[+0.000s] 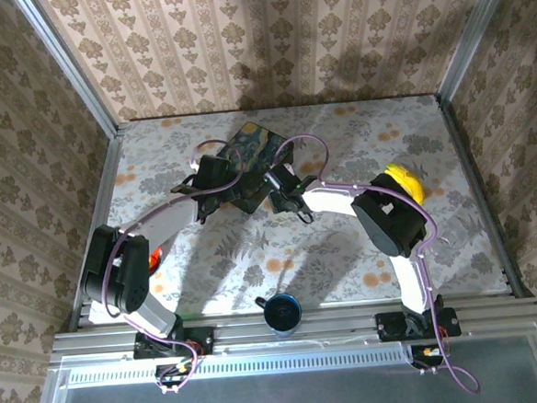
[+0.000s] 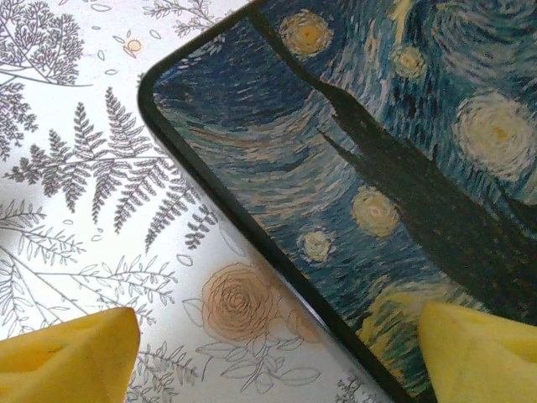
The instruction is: Unlock a padlock with a key
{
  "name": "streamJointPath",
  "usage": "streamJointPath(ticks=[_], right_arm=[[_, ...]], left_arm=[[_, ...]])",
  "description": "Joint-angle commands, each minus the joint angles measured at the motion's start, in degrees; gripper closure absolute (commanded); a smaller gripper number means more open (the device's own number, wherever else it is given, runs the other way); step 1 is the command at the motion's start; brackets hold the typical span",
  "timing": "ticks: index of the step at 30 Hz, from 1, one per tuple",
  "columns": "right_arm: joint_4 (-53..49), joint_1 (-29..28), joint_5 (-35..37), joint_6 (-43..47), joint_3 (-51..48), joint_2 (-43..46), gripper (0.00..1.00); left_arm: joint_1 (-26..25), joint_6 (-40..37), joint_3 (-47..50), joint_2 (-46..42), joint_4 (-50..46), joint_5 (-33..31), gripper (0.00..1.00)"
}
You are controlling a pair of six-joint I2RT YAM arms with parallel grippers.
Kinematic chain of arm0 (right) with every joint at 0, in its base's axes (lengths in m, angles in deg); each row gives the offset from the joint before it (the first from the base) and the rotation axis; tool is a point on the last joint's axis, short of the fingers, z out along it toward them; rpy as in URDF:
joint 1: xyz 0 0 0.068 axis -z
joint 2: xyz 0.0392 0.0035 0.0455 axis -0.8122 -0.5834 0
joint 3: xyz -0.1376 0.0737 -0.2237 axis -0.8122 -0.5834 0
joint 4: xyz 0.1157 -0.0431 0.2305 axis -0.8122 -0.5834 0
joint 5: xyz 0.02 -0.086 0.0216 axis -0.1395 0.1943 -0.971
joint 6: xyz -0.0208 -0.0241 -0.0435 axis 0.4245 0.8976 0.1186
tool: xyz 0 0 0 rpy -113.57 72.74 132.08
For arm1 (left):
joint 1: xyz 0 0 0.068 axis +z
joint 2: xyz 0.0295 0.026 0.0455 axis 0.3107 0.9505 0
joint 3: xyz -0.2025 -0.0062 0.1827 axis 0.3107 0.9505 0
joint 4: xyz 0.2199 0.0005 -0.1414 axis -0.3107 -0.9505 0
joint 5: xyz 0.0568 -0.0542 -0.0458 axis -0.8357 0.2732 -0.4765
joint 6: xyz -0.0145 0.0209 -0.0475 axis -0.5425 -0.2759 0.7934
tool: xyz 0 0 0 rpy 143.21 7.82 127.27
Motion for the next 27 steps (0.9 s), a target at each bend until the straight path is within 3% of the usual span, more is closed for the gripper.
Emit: streamJointPath(ticks=[1, 5, 17, 27], right_arm=[[-2.00, -0.15, 2.58, 0.66, 1.11, -1.27, 0.42], [-0.76, 0.55, 0.94, 0.29, 0.32, -1.78, 0.43], [1.72, 1.26, -2.89, 6.04, 3.45, -4.94, 0.42], [5.15, 1.83, -5.27, 5.37, -0.95, -2.85, 0.68]], left_arm=[[1.10, -0.44, 0.01, 2.18, -1.72, -0.54, 0.21], [3.42, -1.39, -0.35, 3.17, -0.81, 1.06, 0.37], [3.56, -1.58, 0.07, 2.40, -0.58, 3.89, 0.36], [4.24, -3.02, -0.81, 1.71, -1.98, 2.98, 0.35]])
